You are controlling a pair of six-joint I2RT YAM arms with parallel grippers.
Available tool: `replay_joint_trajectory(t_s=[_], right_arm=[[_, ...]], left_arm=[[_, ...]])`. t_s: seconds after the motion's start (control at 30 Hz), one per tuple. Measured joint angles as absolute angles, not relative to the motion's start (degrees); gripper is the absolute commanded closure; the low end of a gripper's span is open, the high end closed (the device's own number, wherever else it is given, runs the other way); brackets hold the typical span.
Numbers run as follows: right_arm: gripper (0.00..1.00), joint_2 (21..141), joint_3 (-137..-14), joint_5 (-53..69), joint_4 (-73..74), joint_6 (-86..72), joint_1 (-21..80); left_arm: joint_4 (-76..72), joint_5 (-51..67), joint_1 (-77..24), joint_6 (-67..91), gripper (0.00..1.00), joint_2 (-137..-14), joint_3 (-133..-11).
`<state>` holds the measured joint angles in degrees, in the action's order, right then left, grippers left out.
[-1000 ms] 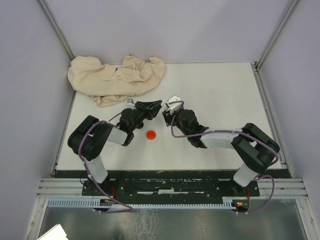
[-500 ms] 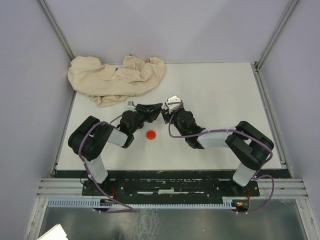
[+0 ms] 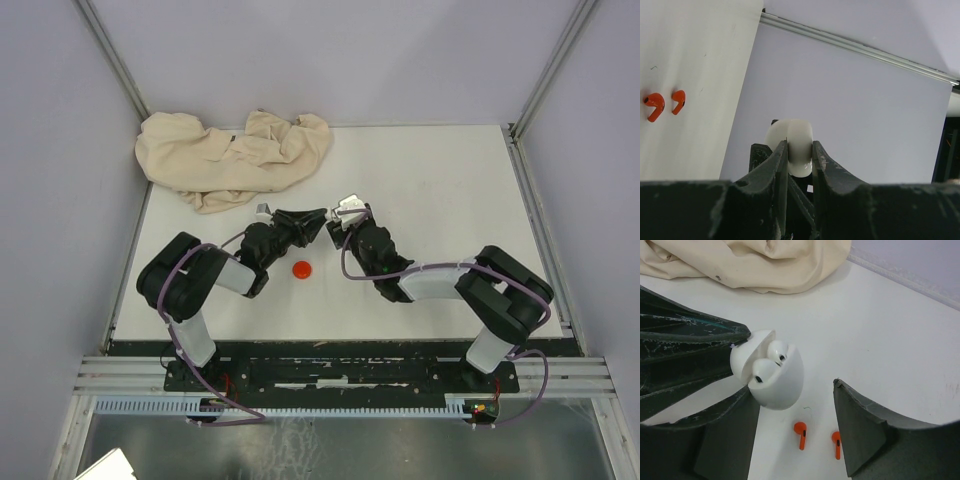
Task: Insert the wireless bluetooth earbuds into the charging case
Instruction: Close the charging case, then place the charging case at the center of the board.
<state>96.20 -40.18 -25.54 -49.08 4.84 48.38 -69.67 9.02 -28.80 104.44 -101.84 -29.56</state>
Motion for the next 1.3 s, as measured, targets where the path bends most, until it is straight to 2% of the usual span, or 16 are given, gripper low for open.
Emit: replay_joint_trajectory(t_s=[0.47,0.6,0.7,1.0,1.13,1.3], right_arm=[[0.32,92.7,-38.7,-27.2,-48.2,6.3,48.4],[0.25,88.3,-38.6,-29.5,-41.0,5.4,48.4],[0.25,85.2,-40.5,-33.1,-32.9,3.8,48.1],[0.23,82.8,-46.5,-35.7,-13.8,-3.7,44.9],[0.23,82.6,-50.2,-32.1,-5.1,-7.2,42.1],[0.23,83.2,-53.5,-26.9,-1.1,-10.8,37.5]], left_arm=[[-71.2,9.1,-28.5,104.7,0.97,-102.7,-29.5],[-71.3,10.3,-26.8,104.6,0.97,-103.5,-29.6],[-69.7,12.8,-24.3,102.9,0.97,-103.7,-30.5],[-53.0,18.0,-22.1,86.2,0.97,-102.9,-38.2],[-43.1,18.0,-22.3,77.9,0.97,-99.7,-38.3],[-38.3,17.8,-22.3,72.4,0.97,-98.1,-38.3]])
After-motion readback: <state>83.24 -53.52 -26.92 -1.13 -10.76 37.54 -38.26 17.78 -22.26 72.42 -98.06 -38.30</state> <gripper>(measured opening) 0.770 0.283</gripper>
